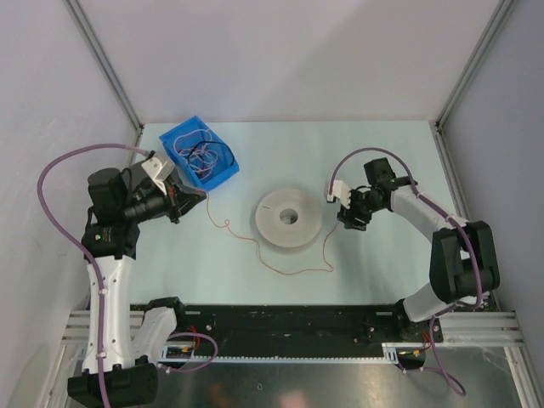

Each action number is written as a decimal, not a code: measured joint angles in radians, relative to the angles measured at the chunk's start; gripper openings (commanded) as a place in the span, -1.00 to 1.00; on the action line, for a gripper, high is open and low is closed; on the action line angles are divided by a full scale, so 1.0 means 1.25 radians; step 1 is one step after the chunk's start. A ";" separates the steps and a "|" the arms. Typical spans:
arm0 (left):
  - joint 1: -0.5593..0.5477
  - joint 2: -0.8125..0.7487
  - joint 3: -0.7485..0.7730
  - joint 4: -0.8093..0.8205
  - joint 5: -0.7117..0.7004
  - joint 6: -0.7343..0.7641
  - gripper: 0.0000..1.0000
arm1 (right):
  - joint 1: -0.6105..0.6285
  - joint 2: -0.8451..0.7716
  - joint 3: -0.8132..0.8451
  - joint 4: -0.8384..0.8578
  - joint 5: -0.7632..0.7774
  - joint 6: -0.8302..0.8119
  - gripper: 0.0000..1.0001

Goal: Wrap the cables

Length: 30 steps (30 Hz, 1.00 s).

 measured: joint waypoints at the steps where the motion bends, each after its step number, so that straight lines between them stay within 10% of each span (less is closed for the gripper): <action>1: 0.000 0.000 -0.001 0.002 0.001 -0.001 -1.00 | -0.002 0.011 0.000 0.001 0.000 -0.036 0.24; 19: 0.000 0.005 -0.027 0.013 0.002 -0.001 -1.00 | 0.025 0.215 0.060 -0.006 -0.009 -0.326 0.12; 30: 0.000 0.013 -0.033 0.014 -0.001 0.000 -1.00 | 0.051 0.353 0.245 -0.184 0.002 -0.352 -0.53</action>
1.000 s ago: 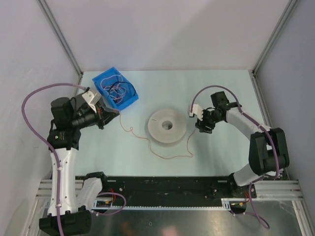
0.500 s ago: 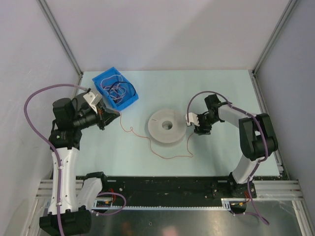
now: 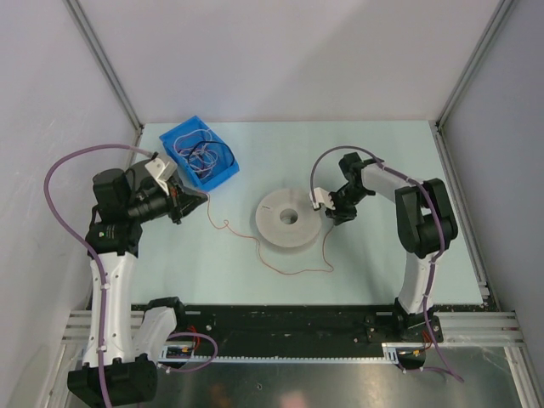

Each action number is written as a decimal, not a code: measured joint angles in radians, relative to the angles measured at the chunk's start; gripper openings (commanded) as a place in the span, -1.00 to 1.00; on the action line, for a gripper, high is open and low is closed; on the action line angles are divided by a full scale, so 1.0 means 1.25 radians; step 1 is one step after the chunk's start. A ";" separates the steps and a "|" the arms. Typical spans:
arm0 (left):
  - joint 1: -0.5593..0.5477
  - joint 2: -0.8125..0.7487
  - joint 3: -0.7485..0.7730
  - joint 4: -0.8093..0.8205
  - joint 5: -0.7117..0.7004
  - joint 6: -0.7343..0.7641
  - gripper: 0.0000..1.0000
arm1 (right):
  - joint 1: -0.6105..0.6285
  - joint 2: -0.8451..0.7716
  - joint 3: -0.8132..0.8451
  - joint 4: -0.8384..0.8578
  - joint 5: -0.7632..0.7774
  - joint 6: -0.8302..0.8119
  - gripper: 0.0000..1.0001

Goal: Wrap the cables

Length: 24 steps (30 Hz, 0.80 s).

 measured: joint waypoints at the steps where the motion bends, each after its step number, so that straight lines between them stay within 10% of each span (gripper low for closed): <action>1: 0.000 0.000 0.000 0.000 0.000 0.000 -1.00 | 0.000 0.004 0.005 -0.004 0.003 -0.003 -0.67; 4: 0.000 0.003 0.000 0.000 0.000 0.000 -1.00 | -0.001 0.007 0.011 -0.019 0.010 -0.004 -0.95; 14: 0.002 0.008 0.007 -0.001 -0.026 -0.013 -1.00 | -0.029 -0.041 -0.028 -0.029 0.053 0.069 -1.00; 24: 0.031 -0.069 0.096 0.000 -0.211 -0.085 -1.00 | -0.204 -0.391 -0.070 -0.100 0.102 0.102 -1.00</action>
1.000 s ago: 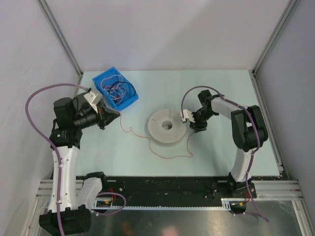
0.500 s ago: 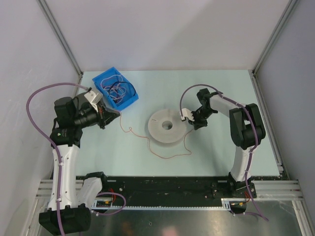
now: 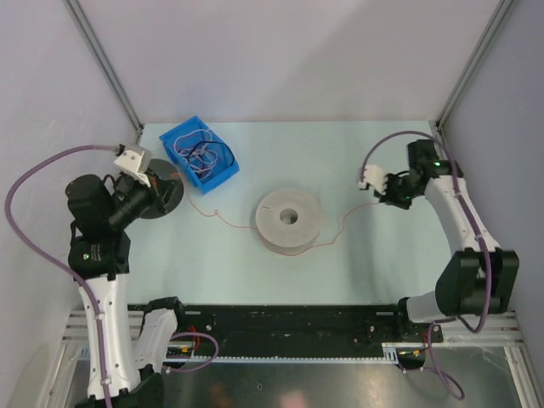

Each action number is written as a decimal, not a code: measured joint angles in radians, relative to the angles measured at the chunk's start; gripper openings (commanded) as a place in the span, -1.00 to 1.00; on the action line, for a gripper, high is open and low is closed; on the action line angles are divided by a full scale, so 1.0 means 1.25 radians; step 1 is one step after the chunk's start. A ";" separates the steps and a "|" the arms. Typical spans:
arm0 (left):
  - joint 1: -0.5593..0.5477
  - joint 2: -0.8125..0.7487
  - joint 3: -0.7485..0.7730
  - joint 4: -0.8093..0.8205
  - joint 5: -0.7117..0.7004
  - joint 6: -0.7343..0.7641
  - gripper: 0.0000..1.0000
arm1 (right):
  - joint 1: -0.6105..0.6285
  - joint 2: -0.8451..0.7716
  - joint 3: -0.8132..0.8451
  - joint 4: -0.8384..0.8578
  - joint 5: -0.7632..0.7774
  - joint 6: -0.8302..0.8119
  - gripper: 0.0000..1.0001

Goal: Wrap the cables

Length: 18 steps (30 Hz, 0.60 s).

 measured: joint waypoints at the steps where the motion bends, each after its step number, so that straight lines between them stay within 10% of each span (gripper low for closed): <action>1: 0.001 -0.009 0.013 -0.001 -0.037 -0.005 -1.00 | -0.032 -0.029 0.000 0.000 0.003 0.002 -1.00; 9: 0.006 -0.023 0.109 -0.002 -0.376 -0.020 -1.00 | -0.258 -0.110 -0.012 0.024 0.025 0.002 -1.00; 18: 0.083 0.023 0.107 -0.025 -0.493 0.023 -1.00 | -0.439 -0.117 -0.025 0.085 0.020 -0.048 -1.00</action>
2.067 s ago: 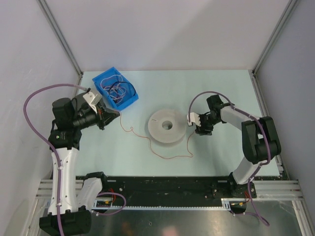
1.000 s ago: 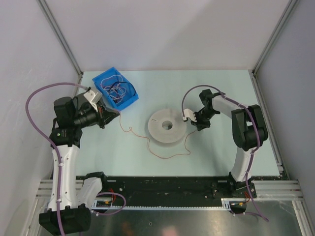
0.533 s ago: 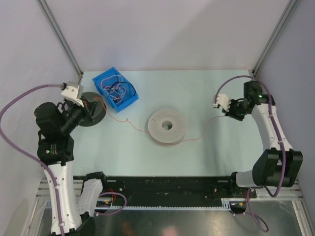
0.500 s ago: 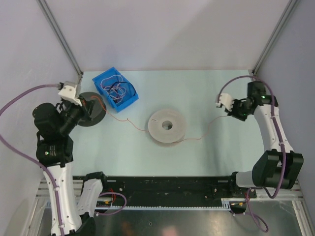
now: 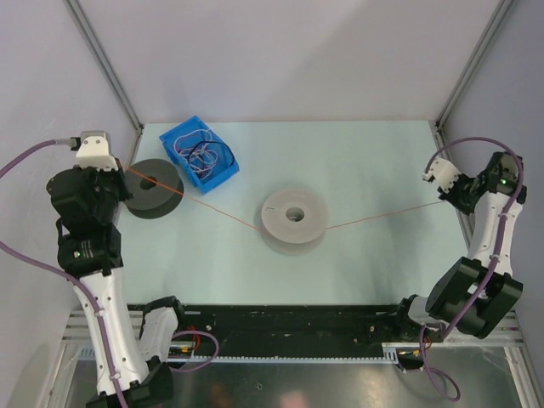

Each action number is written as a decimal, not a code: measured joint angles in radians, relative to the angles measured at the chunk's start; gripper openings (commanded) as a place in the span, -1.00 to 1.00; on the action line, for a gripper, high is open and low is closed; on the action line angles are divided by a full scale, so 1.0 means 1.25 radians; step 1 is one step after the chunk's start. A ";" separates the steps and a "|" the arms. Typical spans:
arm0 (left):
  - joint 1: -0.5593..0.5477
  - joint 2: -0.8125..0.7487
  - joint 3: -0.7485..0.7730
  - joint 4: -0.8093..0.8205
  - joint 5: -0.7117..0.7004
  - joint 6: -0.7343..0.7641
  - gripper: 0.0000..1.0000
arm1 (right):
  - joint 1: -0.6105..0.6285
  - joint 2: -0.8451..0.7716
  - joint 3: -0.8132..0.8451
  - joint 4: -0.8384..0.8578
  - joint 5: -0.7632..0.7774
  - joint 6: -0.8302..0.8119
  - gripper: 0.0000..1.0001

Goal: Wrap the cables

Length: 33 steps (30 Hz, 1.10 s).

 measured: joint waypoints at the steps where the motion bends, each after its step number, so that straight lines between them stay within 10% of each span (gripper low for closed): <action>1: 0.004 0.006 -0.003 -0.001 -0.001 0.008 -1.00 | -0.016 0.000 -0.001 0.004 -0.002 -0.008 -1.00; 21: 0.086 -0.157 -0.132 -0.144 0.196 0.385 -1.00 | -0.239 -0.097 -0.159 -0.142 -0.055 -0.333 -1.00; 33: 0.086 -0.276 0.080 -0.371 0.431 0.530 -1.00 | -0.477 -0.229 -0.175 -0.329 -0.178 -0.421 -1.00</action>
